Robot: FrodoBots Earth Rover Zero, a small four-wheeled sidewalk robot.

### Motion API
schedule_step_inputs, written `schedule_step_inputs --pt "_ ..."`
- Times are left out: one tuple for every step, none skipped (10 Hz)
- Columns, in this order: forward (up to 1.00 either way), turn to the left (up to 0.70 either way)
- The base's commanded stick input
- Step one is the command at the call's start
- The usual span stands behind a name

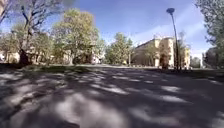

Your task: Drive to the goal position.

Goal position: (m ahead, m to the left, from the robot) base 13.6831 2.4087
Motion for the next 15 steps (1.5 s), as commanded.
schedule_step_inputs --pt "0.70 0.00" --pt "0.70 0.00" --pt "0.70 0.00" --pt "0.70 0.00" --pt "0.70 0.00" --pt "0.70 0.00" --pt "0.70 0.00" --pt "0.70 0.00" --pt "0.70 0.00" --pt "0.81 0.00" --pt "0.85 0.00" --pt "0.85 0.34" --pt "0.85 0.34" --pt "0.85 0.00" --pt "0.85 0.00"
